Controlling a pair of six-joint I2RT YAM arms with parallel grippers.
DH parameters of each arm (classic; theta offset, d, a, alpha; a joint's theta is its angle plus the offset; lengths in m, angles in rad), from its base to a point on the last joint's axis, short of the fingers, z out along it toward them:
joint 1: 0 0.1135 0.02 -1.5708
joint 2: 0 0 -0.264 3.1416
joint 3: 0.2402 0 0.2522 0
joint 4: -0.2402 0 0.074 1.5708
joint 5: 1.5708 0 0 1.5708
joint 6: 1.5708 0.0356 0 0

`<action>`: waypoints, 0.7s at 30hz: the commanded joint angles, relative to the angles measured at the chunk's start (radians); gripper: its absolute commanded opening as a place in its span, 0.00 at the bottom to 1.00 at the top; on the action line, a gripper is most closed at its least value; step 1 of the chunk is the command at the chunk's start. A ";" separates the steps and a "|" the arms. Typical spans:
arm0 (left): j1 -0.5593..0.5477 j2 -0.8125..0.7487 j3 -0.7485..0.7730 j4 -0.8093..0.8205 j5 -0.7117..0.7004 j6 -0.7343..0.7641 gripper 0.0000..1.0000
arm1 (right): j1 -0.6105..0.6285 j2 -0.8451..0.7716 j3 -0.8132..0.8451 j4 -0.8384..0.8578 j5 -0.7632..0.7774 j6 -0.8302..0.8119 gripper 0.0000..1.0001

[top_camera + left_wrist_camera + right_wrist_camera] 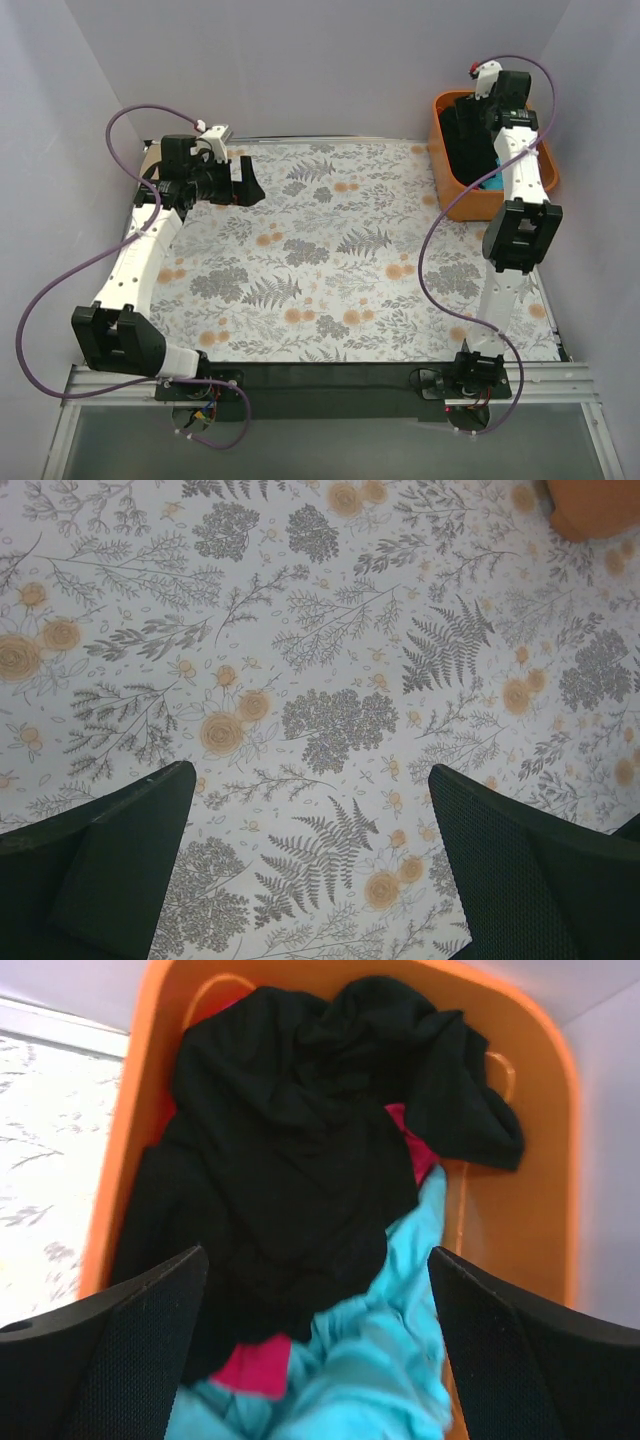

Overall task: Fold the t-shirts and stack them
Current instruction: Grab the tshirt from the pile

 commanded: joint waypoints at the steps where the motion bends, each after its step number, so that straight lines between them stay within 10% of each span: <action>1: -0.002 0.023 0.011 -0.007 0.024 -0.015 0.98 | 0.000 0.110 0.075 0.090 0.026 0.012 0.81; 17: -0.002 0.100 -0.025 -0.050 -0.026 0.000 0.98 | 0.000 0.317 0.007 0.366 -0.075 0.052 0.71; 19: -0.002 0.103 -0.023 -0.058 -0.028 -0.003 0.98 | 0.002 0.328 0.016 0.366 -0.063 0.044 0.53; 21: -0.002 0.103 -0.019 -0.064 -0.032 -0.006 0.98 | -0.001 0.317 0.019 0.366 -0.040 0.047 0.13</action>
